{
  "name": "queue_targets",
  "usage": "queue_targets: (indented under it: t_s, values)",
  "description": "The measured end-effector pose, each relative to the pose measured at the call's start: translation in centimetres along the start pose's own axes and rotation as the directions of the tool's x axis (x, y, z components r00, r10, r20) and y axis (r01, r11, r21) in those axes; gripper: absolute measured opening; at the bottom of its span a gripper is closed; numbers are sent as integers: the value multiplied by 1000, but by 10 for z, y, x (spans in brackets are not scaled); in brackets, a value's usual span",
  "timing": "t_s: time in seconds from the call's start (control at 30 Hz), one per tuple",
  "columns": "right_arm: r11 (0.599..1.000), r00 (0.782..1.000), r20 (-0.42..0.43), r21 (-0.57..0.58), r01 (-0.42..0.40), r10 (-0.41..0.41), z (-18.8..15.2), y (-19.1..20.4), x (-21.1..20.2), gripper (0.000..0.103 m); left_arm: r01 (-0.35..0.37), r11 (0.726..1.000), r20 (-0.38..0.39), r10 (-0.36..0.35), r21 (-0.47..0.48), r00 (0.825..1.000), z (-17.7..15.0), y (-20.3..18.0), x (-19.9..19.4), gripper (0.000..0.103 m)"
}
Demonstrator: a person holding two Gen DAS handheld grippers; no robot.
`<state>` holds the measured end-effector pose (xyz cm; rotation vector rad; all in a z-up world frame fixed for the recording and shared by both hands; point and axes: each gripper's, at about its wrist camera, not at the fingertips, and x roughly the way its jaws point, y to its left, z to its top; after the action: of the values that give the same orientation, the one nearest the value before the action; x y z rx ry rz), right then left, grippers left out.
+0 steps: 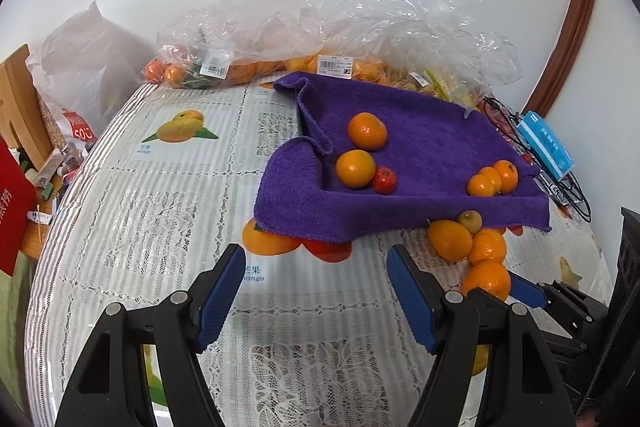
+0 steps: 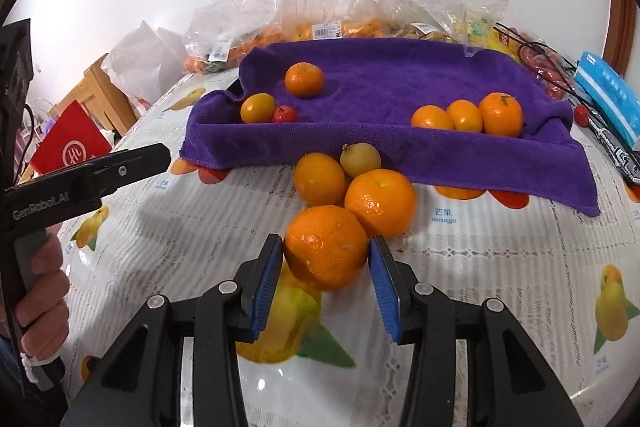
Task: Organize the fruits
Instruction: 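Close the right tool on a large orange while the left tool approaches another orange, then lift the orange with the right tool while the left tool closes on an orange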
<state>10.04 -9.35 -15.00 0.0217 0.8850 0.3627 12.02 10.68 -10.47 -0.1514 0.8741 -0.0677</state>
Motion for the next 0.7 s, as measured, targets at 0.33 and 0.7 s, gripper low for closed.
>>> queue_targets:
  t_s: [0.33,0.7]
  values:
    - [998,998,16,-15,-68,68,-8,-3,-17,43,2,1000,-20,-1,19,1000,-1,-14,8,72]
    - [1000,996,85,-9,-16,17,-16,-37,-62,43,76,994,-40,-73,76,996,-2,-54,17,72]
